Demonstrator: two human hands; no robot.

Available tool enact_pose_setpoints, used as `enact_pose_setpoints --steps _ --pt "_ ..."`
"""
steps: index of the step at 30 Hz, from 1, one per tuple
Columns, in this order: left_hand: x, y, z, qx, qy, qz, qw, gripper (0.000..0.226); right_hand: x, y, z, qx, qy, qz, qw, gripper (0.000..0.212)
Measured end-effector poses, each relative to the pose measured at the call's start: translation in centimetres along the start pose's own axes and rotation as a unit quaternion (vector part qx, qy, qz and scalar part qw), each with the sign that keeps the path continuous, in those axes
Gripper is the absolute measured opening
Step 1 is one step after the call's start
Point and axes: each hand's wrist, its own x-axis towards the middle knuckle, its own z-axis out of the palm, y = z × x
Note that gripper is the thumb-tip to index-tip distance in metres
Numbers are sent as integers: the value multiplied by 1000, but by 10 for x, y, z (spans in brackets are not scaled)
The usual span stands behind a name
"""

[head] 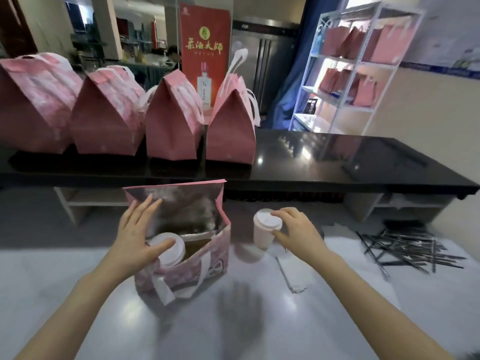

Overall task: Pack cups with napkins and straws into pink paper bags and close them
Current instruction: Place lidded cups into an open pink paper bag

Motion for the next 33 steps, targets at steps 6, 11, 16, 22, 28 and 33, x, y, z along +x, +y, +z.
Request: enact_pose_setpoints --steps 6,11,16,22,28,33 --pt "1 0 -3 28 -13 3 1000 93 59 32 26 -56 -135 47 988 71" --pt "-3 5 -8 37 -28 27 999 95 92 43 52 -54 -207 43 976 84" --pt "-5 10 -13 51 -50 29 997 94 99 50 63 -3 -185 36 982 73" --pt "-11 18 -17 76 -53 14 996 98 78 53 65 -15 -152 3 988 81" --pt "-26 27 -15 97 -42 5 994 105 49 42 52 -1 -116 -9 993 75" --pt "-38 29 -15 93 -15 -6 996 112 16 18 -1 129 13 -49 990 77"
